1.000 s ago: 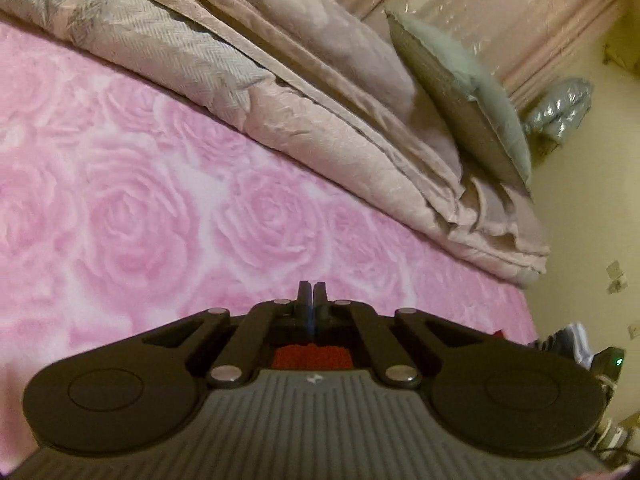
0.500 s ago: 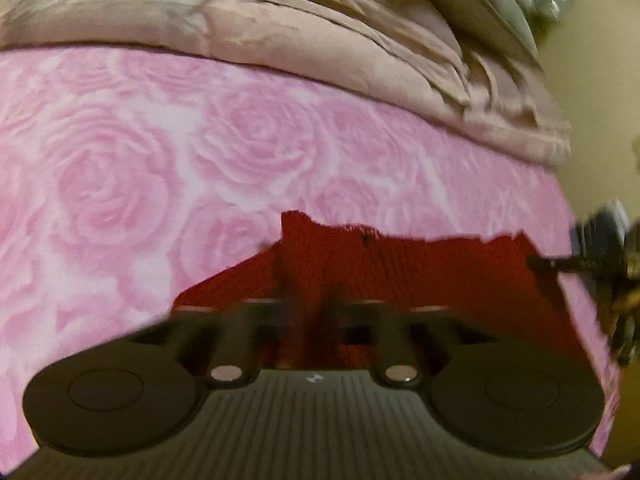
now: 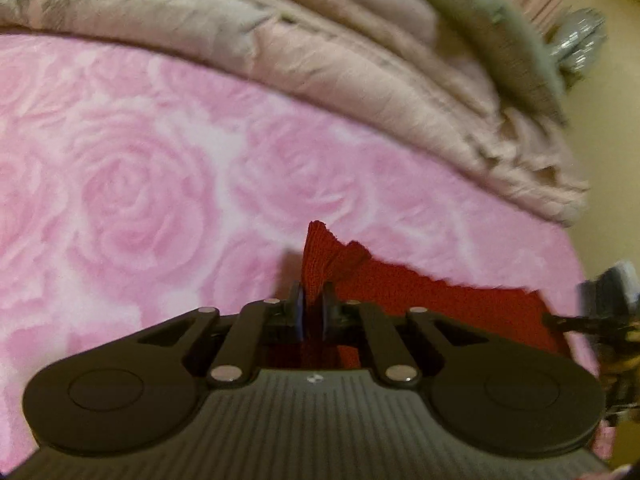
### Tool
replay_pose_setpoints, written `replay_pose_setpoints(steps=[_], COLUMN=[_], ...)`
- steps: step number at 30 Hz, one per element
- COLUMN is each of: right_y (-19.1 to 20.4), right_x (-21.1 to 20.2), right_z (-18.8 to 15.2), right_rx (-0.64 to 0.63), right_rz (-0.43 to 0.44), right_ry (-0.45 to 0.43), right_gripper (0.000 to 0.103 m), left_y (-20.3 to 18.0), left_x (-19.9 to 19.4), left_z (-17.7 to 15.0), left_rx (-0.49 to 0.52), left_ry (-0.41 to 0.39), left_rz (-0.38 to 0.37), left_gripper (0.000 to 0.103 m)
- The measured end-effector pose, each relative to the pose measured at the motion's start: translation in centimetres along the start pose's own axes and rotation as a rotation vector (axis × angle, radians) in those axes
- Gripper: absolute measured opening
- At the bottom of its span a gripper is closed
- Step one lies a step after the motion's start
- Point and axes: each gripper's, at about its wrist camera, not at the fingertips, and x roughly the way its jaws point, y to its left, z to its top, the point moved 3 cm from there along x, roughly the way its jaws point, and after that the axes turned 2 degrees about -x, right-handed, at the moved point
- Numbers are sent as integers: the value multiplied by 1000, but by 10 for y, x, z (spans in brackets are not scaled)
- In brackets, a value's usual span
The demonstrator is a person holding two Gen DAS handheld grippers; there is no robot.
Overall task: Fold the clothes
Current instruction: 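Lower the folded hem onto the sweater and straighten it with both grippers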
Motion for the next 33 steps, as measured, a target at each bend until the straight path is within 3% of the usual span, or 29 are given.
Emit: replay_pose_setpoints(steps=[1,3,4,6,9,11,13,16,17,18,19,22,24,28,29,30,31,33], right_y=[-1,-3,-3,1,2,0,1,6,8,10,12,12,9,6,9,13,17,22], right_x=[-2,-15,-23,-48,-78,-94,-103,-111,-112,-110,-108,-112,-113,-106,-108,-112,-118,-124], right_z=[0,2,2,-2,-22,-46,-68,-100,-107,-110,-113,-110,-109,-111,-109,-105,-101,-91], right_rx=[14,37,41,25,49,88,120,162,170,170,173,168,168,192,180,156,129,91], right_rz=[-8,-51,-64,-56,-11,31,44,62,70,77,78,48,25,10,2,-21,-62,-79], right_ry=[-3,-19,-39,-96,-50,-5,42,87,100,109,118,86,75,114,113,101,70,16], right_gripper=[6,48,82,82,80,64,63,62,47,37,21,11,7,11,31,45,71,73], left_y=[0,0,2,9,16,15,12,3,0,-2,-3,4,10,1,-3,-5,-6,-6], left_x=[-2,-17,-27,-54,-90,-111,-124,-122,-120,-117,-115,-128,-128,-125,-127,-130,-133,-134], left_z=[-2,-5,-7,-15,-35,-57,-78,-101,-107,-112,-115,-112,-111,-109,-105,-99,-93,-79], left_rx=[-1,-11,-27,-92,-200,-258,-281,-276,-266,-246,-222,-210,-210,-118,-95,-85,-85,-110], left_ry=[-1,-23,-31,-35,-10,26,61,108,120,126,124,34,46,108,106,94,80,60], left_rz=[24,50,54,33,-27,-86,-128,-128,-122,-110,-91,-54,-21,20,28,39,43,20], left_gripper=[16,22,24,27,27,27,28,29,27,10,6,5,6,11,18,25,26,28])
